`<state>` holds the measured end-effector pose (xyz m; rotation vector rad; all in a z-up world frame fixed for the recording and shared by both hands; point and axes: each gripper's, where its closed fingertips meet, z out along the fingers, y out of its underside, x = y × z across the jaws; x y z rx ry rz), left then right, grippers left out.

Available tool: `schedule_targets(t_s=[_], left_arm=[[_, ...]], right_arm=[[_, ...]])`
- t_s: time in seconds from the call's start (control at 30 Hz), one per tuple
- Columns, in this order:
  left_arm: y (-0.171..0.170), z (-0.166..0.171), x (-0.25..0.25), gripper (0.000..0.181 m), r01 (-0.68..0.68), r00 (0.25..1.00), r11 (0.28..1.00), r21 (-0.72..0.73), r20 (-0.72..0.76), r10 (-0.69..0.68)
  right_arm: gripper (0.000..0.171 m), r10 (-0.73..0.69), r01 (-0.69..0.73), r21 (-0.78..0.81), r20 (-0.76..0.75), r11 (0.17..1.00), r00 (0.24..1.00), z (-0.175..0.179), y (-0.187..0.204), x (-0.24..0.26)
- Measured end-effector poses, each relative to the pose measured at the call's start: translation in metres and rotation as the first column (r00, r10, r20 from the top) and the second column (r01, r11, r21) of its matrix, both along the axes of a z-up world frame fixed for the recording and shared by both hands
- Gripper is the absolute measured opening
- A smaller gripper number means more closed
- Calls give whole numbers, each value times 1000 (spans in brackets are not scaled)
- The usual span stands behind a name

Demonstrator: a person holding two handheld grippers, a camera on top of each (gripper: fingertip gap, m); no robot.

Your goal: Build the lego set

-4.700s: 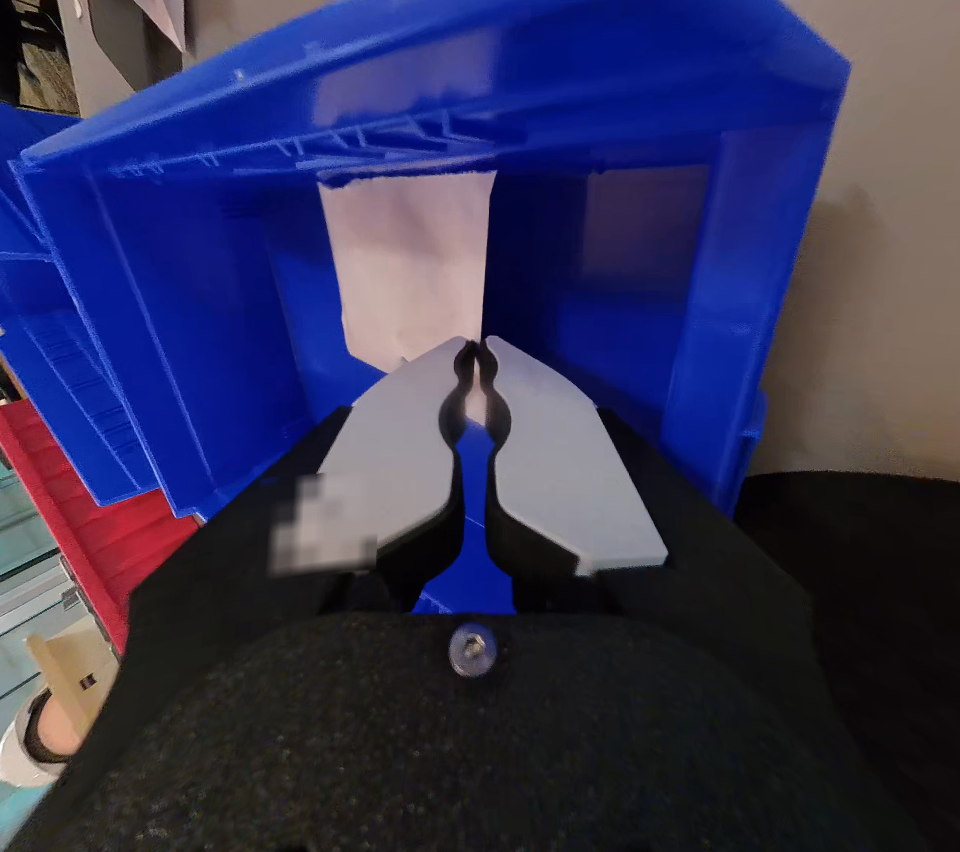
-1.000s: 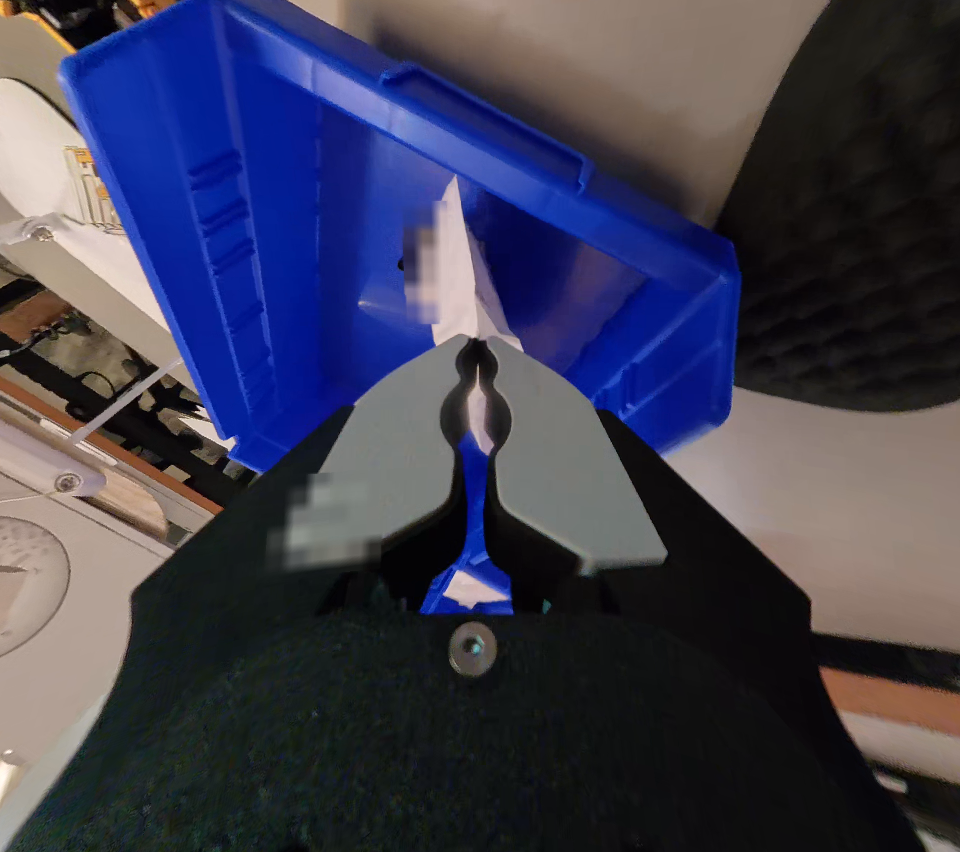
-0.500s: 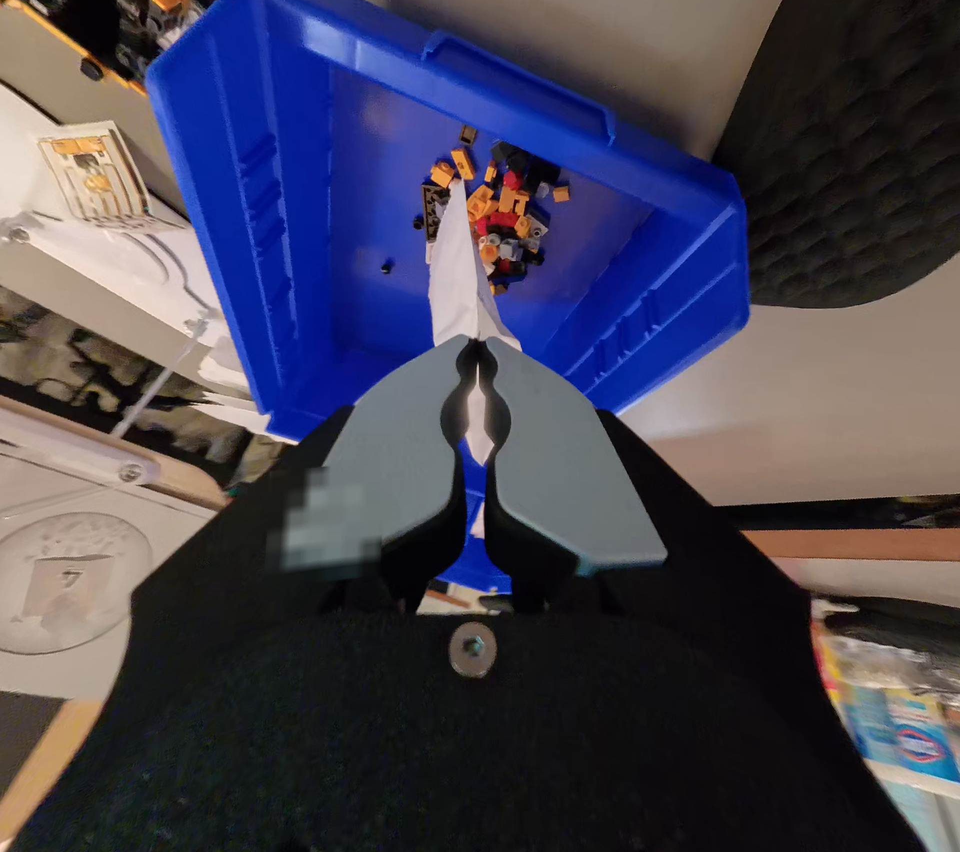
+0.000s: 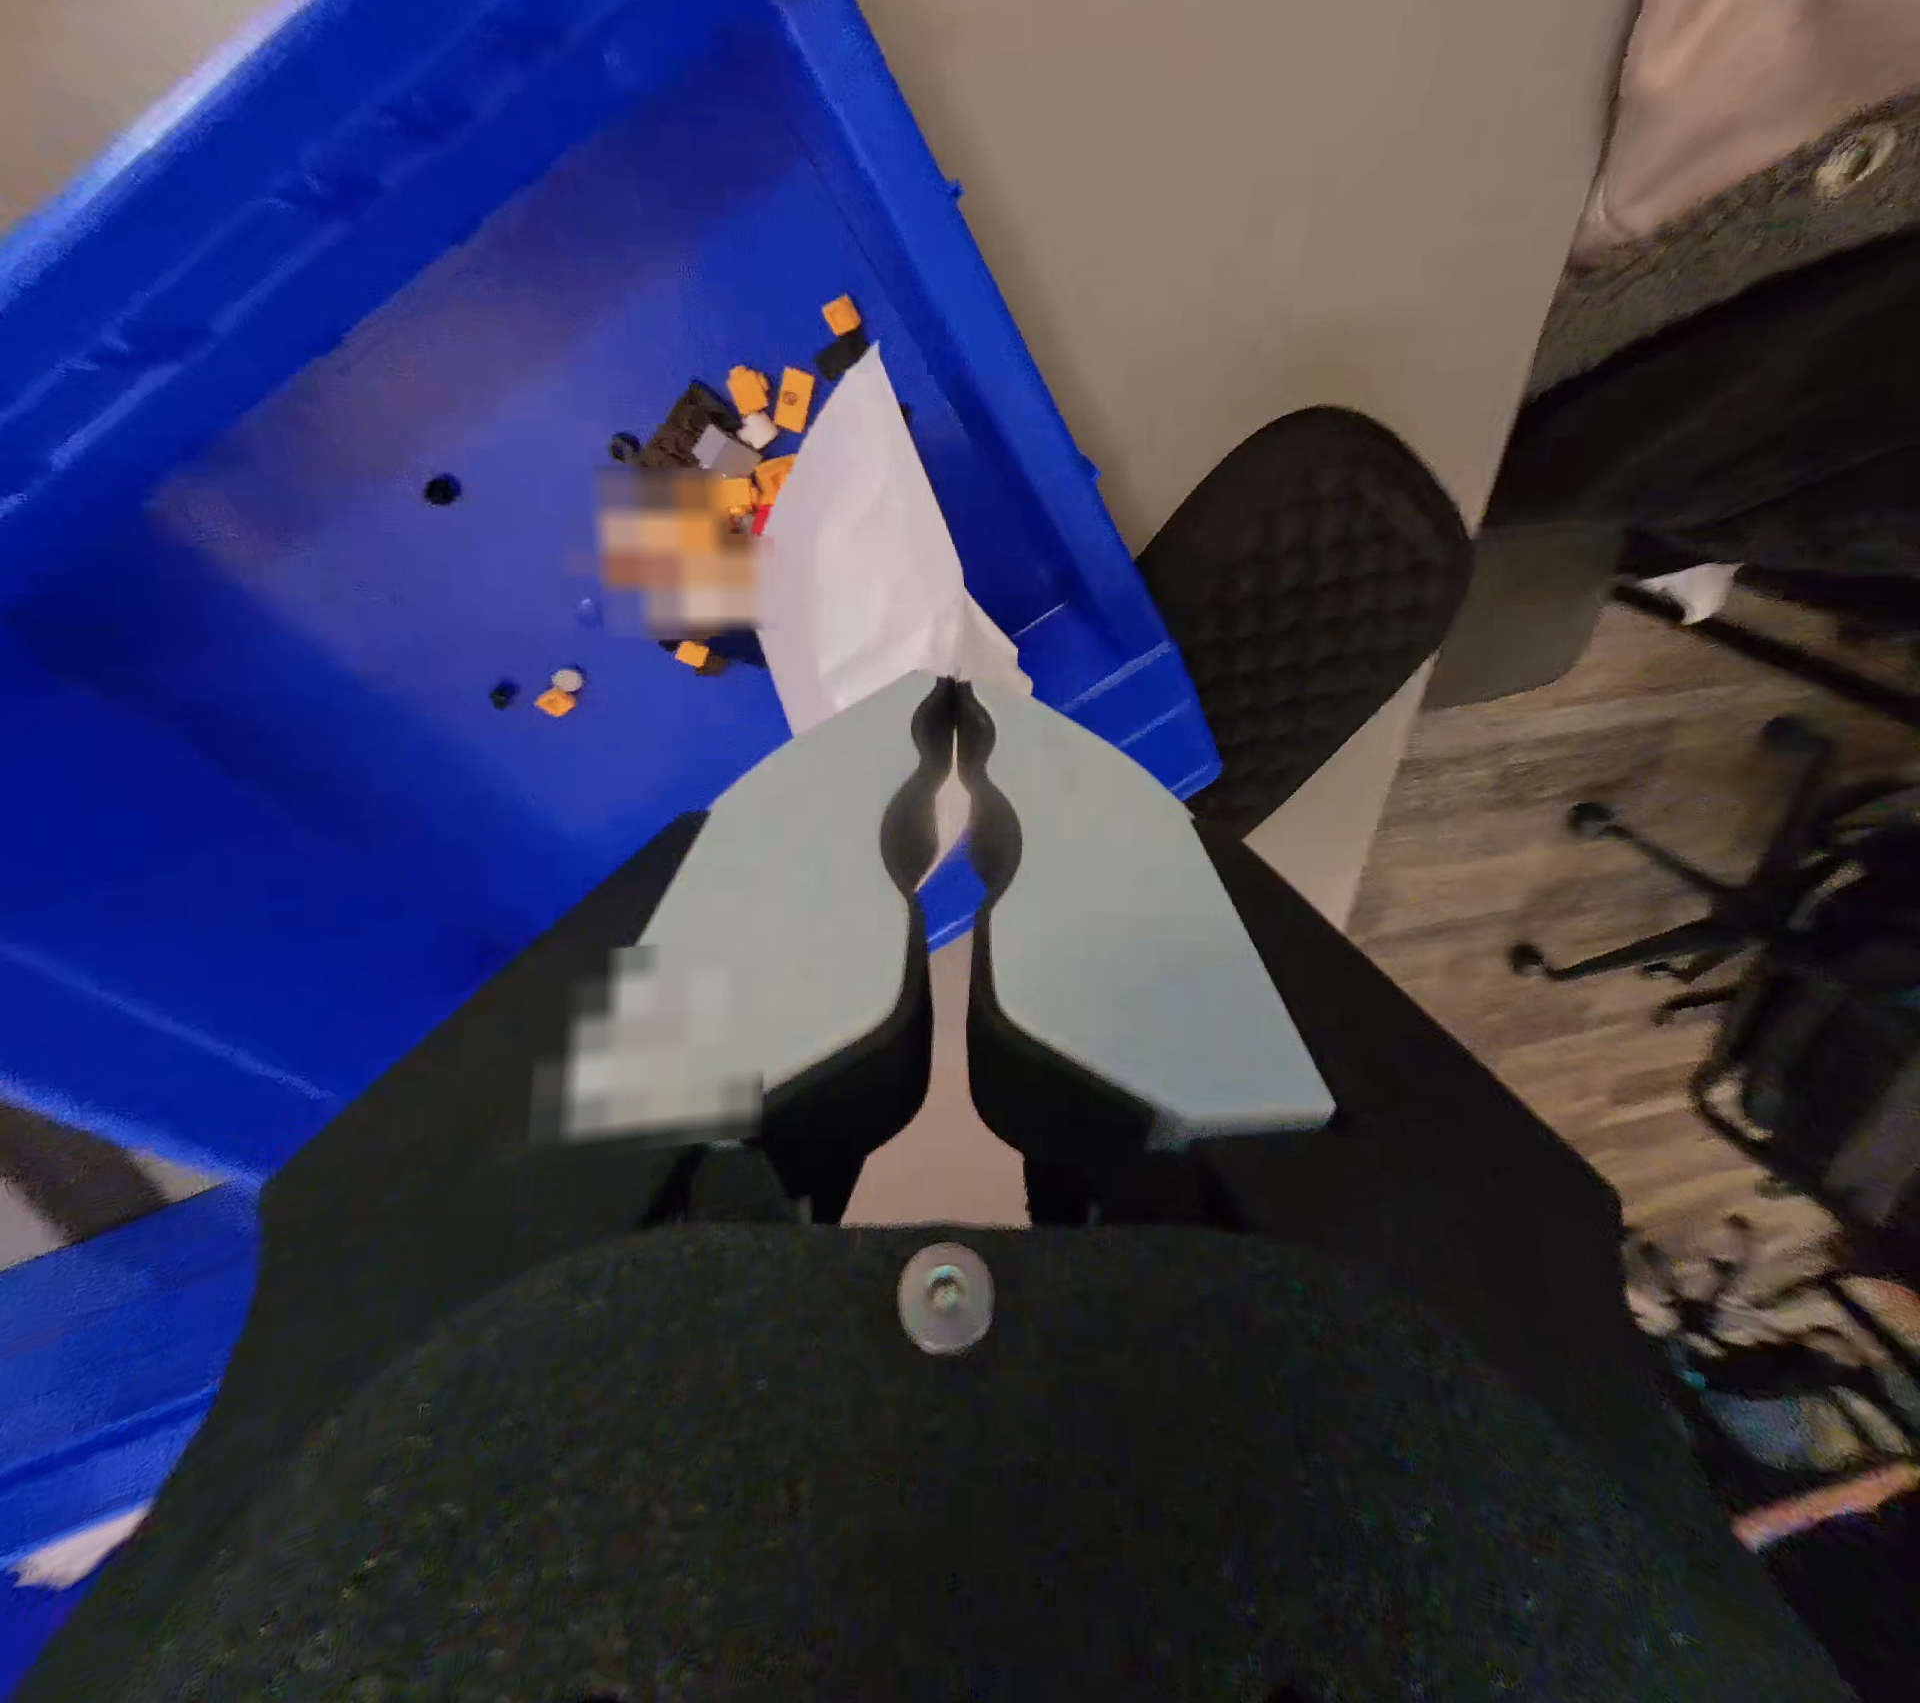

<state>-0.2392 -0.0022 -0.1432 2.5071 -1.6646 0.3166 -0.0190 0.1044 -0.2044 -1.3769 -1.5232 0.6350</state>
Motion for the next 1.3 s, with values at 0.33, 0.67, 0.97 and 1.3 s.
schedule_targets(t_s=[0.33, 0.67, 0.97, 1.3], left_arm=[[9, -4, 12, 0, -25, 998, 1000, -8, 49, 25], [25, 22, 14, 0, -241, 912, 969, 45, 351, 211], [48, -1, -10, 0, -736, 531, 648, -198, 424, 733], [42, 5, -28, 0, -770, 549, 619, -155, 332, 767]], right_arm=[[33, -2, 2, -5, 2, 1000, 1000, -1, 1, 1], [33, -1, 1, -6, 1, 1000, 1000, -1, 0, 1], [33, 0, 0, -24, 5, 1000, 1000, -5, 0, -1], [33, -2, 2, -56, 3, 998, 1000, -8, 2, -1]])
